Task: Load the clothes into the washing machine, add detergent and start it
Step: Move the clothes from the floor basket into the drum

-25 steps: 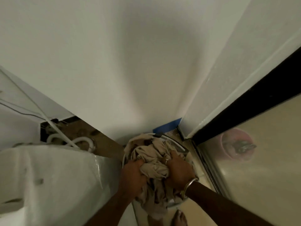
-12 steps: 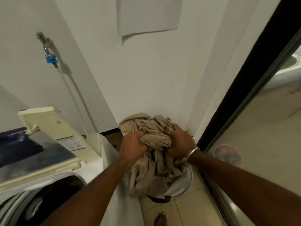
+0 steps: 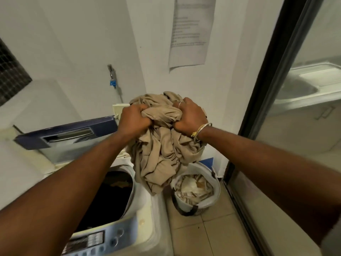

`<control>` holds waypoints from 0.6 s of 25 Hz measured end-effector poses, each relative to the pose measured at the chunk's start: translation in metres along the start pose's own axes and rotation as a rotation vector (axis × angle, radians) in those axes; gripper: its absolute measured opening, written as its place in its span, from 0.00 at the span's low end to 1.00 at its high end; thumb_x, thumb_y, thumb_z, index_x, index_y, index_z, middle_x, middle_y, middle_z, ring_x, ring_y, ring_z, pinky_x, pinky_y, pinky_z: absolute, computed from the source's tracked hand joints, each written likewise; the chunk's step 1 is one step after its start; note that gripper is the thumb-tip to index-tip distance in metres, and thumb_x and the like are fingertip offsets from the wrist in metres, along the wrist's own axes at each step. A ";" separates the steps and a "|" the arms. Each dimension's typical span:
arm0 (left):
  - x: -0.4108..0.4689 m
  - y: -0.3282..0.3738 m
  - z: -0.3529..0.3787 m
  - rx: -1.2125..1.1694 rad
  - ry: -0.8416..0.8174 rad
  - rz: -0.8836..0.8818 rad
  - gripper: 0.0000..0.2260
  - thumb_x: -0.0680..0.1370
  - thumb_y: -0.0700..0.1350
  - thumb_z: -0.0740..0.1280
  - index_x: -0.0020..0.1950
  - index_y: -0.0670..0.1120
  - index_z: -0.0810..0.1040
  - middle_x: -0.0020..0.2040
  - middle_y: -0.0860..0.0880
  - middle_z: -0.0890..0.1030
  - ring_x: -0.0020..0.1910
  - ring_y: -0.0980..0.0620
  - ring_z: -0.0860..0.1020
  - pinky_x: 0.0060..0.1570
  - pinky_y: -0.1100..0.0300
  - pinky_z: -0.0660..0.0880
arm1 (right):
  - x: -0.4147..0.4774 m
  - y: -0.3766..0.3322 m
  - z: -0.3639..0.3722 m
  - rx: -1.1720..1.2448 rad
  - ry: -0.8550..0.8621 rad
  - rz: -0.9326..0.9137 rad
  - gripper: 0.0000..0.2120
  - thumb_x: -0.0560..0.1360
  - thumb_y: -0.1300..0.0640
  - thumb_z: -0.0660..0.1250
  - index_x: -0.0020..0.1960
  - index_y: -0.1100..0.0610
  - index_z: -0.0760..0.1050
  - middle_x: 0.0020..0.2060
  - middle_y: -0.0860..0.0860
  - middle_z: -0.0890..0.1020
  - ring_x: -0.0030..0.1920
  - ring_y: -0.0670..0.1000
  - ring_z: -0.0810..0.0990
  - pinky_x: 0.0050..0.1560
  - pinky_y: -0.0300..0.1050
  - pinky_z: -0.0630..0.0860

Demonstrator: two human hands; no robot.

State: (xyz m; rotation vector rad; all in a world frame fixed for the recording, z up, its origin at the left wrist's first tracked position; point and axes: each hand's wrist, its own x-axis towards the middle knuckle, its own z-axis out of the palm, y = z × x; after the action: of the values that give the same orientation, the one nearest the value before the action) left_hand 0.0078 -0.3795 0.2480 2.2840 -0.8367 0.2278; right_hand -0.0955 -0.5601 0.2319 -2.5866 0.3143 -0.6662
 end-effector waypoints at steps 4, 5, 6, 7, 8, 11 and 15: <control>-0.031 -0.017 -0.072 0.018 0.058 -0.076 0.05 0.72 0.46 0.71 0.45 0.50 0.85 0.39 0.50 0.83 0.39 0.50 0.80 0.39 0.56 0.77 | -0.002 -0.076 -0.002 0.023 -0.010 -0.092 0.18 0.63 0.52 0.68 0.52 0.45 0.78 0.44 0.49 0.72 0.44 0.57 0.79 0.39 0.41 0.68; -0.038 -0.024 -0.085 0.021 0.059 -0.089 0.05 0.72 0.47 0.71 0.47 0.50 0.85 0.40 0.50 0.83 0.40 0.50 0.80 0.40 0.56 0.77 | -0.004 -0.090 0.002 0.030 -0.014 -0.109 0.18 0.63 0.53 0.68 0.53 0.46 0.78 0.43 0.48 0.71 0.44 0.57 0.79 0.39 0.40 0.67; -0.046 -0.032 -0.099 0.026 0.062 -0.099 0.06 0.72 0.47 0.71 0.48 0.50 0.85 0.41 0.50 0.83 0.41 0.50 0.80 0.40 0.56 0.78 | -0.005 -0.106 0.007 0.039 -0.015 -0.129 0.19 0.62 0.53 0.68 0.53 0.47 0.78 0.43 0.47 0.70 0.44 0.57 0.78 0.39 0.40 0.66; -0.053 -0.039 -0.111 0.029 0.067 -0.107 0.07 0.73 0.47 0.72 0.49 0.49 0.85 0.42 0.50 0.83 0.42 0.50 0.80 0.41 0.56 0.78 | -0.005 -0.120 0.013 0.047 -0.013 -0.146 0.19 0.62 0.53 0.68 0.54 0.47 0.79 0.43 0.47 0.70 0.44 0.57 0.78 0.39 0.40 0.66; -0.059 -0.047 -0.123 0.027 0.080 -0.117 0.07 0.72 0.47 0.72 0.50 0.50 0.85 0.42 0.49 0.84 0.42 0.49 0.80 0.42 0.55 0.78 | -0.005 -0.134 0.018 0.053 -0.012 -0.161 0.19 0.62 0.53 0.68 0.53 0.47 0.79 0.43 0.46 0.69 0.44 0.56 0.78 0.39 0.40 0.67; -0.076 -0.079 -0.161 0.031 0.112 -0.138 0.07 0.71 0.47 0.71 0.48 0.50 0.84 0.42 0.49 0.84 0.42 0.49 0.80 0.44 0.52 0.80 | -0.006 -0.179 0.040 0.083 -0.009 -0.183 0.16 0.62 0.53 0.69 0.50 0.47 0.79 0.41 0.46 0.69 0.41 0.53 0.75 0.37 0.40 0.66; -0.100 -0.127 -0.202 0.047 0.115 -0.189 0.08 0.71 0.50 0.69 0.47 0.51 0.84 0.40 0.50 0.84 0.41 0.50 0.81 0.42 0.53 0.80 | -0.013 -0.233 0.083 0.094 -0.033 -0.170 0.19 0.61 0.51 0.69 0.52 0.47 0.79 0.41 0.47 0.71 0.41 0.53 0.75 0.38 0.40 0.69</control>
State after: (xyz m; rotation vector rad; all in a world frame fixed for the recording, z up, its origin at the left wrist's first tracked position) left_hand 0.0226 -0.1253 0.2926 2.3520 -0.5590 0.2924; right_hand -0.0402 -0.3220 0.2727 -2.5502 0.0508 -0.6794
